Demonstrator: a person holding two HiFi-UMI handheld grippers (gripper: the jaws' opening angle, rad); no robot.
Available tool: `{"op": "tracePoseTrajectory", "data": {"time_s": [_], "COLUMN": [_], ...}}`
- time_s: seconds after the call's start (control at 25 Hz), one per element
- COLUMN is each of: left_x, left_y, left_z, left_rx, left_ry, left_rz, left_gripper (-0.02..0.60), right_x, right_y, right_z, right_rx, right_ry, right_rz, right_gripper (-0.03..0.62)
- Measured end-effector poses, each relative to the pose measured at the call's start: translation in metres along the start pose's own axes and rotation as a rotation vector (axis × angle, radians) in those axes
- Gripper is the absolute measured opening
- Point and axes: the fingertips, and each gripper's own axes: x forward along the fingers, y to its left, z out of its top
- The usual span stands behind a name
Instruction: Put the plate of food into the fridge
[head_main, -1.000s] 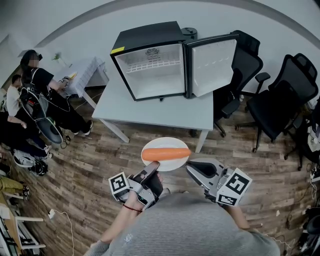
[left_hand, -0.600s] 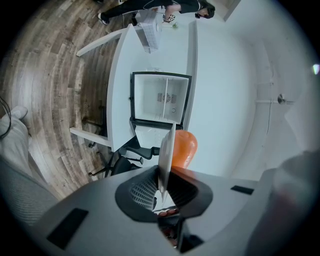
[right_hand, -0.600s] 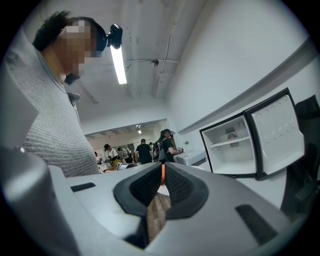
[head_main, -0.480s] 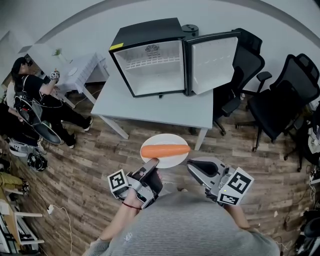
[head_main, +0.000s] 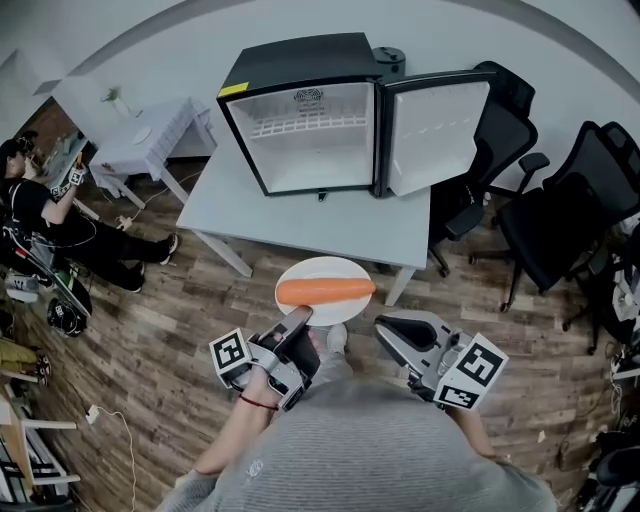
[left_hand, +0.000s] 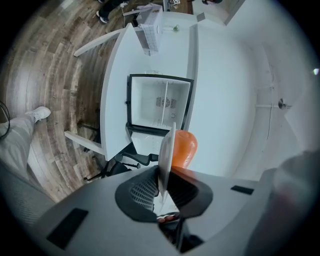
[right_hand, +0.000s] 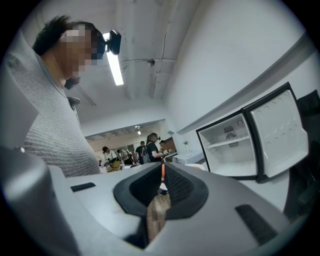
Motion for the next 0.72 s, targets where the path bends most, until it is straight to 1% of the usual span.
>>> {"op": "tracePoseTrajectory", "data": {"time_s": [0.12,0.4,0.72], "left_x": [0.019,0.068,0.114], "left_y": [-0.006,-0.03,-0.042], "left_z": [0.023,0.084,0.146], "left_rx": [-0.01,-0.005,-0.011], "left_ry": [-0.002,0.005,0.023], "left_rz": [-0.011,-0.029,-0.015], "left_gripper": [0.049,0.048,0.049], "right_x": [0.02,0.075,0.124], "right_y": [-0.023,-0.079,-0.131], "right_z": [0.008,0.036,0.053], "right_rx": [-0.002,-0.015,-0.012], "right_ry": [0.003,0.023,0.027], "right_rz": [-0.004,0.001,-0.025], "right_gripper": [0.016,0.015,0.017]}}
